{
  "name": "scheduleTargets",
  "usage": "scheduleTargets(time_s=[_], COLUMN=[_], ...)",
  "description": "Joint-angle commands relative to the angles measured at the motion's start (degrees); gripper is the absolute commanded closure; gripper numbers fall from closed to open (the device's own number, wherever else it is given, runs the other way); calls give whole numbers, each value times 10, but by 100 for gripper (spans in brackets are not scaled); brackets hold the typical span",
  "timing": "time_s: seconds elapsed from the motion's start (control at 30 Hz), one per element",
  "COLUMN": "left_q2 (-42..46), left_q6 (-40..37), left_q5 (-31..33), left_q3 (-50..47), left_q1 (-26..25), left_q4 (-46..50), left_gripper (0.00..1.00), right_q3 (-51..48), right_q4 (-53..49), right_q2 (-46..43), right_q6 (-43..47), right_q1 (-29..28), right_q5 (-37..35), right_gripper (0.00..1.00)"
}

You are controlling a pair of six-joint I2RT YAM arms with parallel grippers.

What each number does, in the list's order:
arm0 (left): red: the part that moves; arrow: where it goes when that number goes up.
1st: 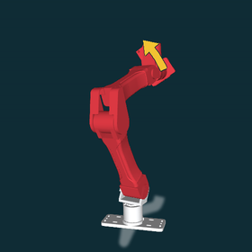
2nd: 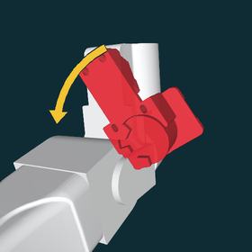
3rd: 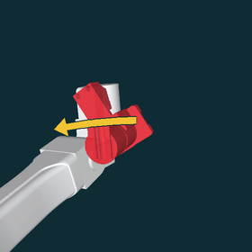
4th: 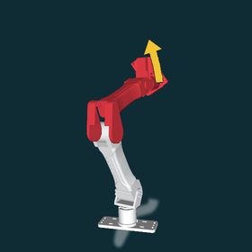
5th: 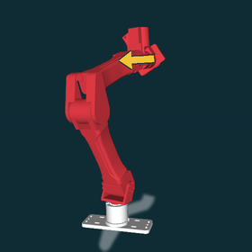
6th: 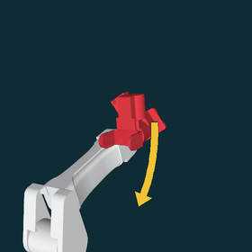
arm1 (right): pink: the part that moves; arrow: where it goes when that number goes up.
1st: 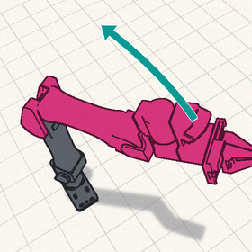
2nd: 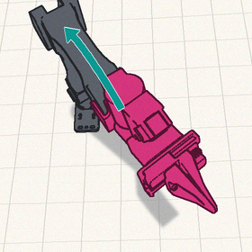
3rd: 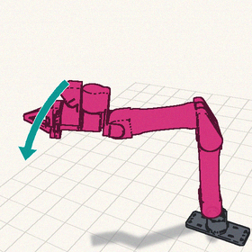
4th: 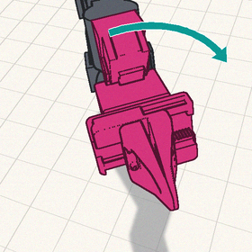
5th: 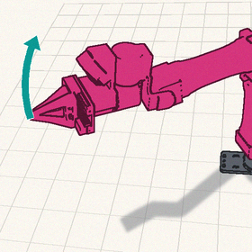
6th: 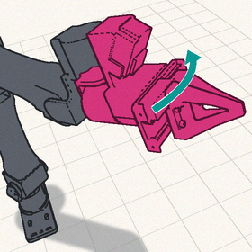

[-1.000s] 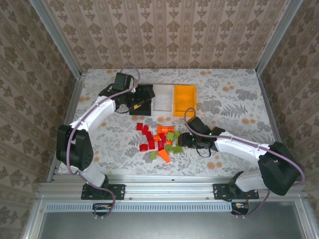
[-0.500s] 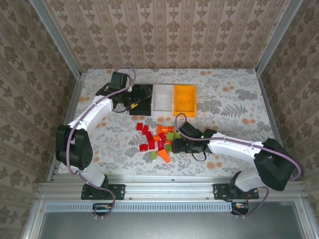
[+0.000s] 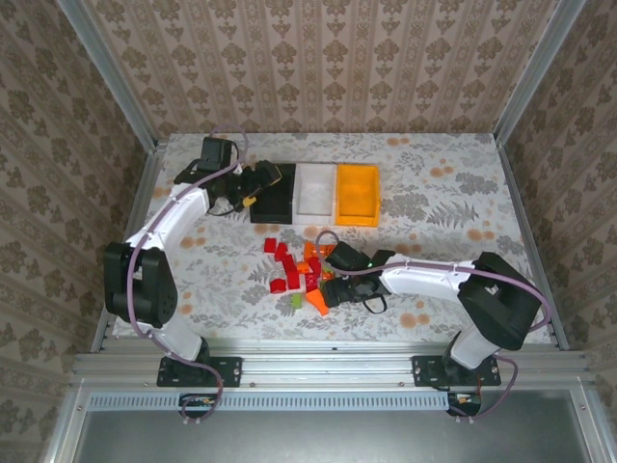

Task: Sort the legos into containers by color

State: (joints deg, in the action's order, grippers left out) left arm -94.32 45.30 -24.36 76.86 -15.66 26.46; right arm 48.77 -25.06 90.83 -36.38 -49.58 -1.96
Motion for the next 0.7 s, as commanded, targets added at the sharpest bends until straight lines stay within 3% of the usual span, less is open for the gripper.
scheduleTargets(time_s=[0.0,0.67], left_q2=[18,14], left_q6=[11,13], left_q5=[-18,-20], left_q3=[0,0], left_q1=[-1,1], left_q4=[-9,-7], left_gripper=[5,5], right_q3=[11,11], right_q4=[-7,-6], right_q2=[11,24], right_q6=[18,53], right_q1=[-3,-4], right_q5=[-22,-86], right_gripper=[19,37])
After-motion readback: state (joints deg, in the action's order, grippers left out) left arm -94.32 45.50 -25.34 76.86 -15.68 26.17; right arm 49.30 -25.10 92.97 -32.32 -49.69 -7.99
